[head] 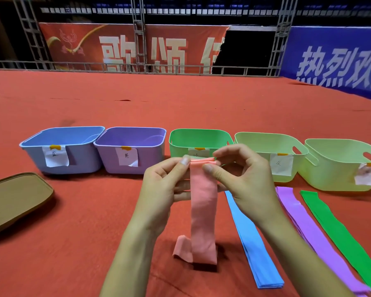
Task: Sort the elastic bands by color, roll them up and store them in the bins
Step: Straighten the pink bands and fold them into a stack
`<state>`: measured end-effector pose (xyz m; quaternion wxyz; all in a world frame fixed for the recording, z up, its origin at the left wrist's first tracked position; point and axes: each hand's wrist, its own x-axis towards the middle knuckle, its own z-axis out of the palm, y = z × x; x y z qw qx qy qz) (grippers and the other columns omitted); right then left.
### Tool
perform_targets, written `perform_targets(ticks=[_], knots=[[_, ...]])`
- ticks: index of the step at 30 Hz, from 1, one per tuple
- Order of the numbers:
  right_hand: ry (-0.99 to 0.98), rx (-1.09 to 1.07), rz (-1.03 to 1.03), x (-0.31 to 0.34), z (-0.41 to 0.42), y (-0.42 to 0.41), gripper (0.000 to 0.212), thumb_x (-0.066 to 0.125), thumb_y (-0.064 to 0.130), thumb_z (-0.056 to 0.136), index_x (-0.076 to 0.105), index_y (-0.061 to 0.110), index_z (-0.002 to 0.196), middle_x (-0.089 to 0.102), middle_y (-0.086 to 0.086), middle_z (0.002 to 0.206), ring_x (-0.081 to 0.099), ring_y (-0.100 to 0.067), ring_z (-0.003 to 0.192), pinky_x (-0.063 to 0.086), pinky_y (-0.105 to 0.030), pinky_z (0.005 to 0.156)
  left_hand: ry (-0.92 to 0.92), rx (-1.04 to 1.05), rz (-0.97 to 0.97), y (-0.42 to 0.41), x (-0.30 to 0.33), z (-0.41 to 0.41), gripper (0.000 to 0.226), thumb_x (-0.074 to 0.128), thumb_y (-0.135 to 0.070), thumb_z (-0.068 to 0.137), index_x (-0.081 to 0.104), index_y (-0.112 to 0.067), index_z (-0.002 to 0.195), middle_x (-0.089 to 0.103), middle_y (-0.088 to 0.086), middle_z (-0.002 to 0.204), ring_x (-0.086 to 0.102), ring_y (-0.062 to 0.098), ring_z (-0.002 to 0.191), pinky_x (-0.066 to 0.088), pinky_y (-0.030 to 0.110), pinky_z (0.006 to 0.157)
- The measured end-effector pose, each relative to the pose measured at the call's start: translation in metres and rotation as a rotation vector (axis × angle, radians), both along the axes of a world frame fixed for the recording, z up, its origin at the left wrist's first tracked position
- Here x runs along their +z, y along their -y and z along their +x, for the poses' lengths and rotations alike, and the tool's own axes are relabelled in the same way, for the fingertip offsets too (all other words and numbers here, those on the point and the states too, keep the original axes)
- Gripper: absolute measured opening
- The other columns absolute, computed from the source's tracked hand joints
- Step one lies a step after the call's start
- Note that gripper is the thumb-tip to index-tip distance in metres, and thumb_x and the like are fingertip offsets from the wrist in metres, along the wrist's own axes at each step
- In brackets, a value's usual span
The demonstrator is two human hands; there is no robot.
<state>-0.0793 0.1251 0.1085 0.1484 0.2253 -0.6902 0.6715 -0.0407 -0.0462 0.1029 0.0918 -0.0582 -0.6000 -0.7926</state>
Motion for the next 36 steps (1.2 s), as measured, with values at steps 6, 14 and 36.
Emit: perform_targets(ticks=[6,14,36], knots=[[-0.018,-0.081,0.021,-0.004,-0.004,0.005,0.030,0.093,0.019,0.080,0.070,0.016,0.099,0.071,0.003,0.082,0.070,-0.018,0.077,0.065,-0.050,0.071,-0.082,0.135,-0.077,-0.002,0.000,0.003,0.018,0.075,-0.017,0.096,0.077,-0.002,0.106,0.082,0.015,0.093,0.081,0.026,0.084,0.061,0.030,0.062],[0.298,0.220,0.177,-0.067,0.016,0.020,0.049,0.076,0.059,0.084,0.065,0.024,0.117,0.079,0.004,0.109,0.074,-0.010,0.102,0.058,-0.037,0.091,-0.152,0.259,0.030,0.008,0.004,0.004,0.007,0.076,-0.016,0.095,0.079,-0.010,0.096,0.080,0.010,0.081,0.072,0.015,0.070,0.056,0.026,0.055],[0.312,0.210,0.653,-0.095,0.055,0.002,0.046,0.089,0.041,0.076,0.060,0.033,0.111,0.072,0.020,0.099,0.064,0.004,0.083,0.055,-0.029,0.081,-0.192,0.519,0.161,0.032,-0.009,-0.016,0.009,0.077,-0.016,0.097,0.078,-0.009,0.102,0.078,0.000,0.075,0.071,0.011,0.070,0.058,0.027,0.059]])
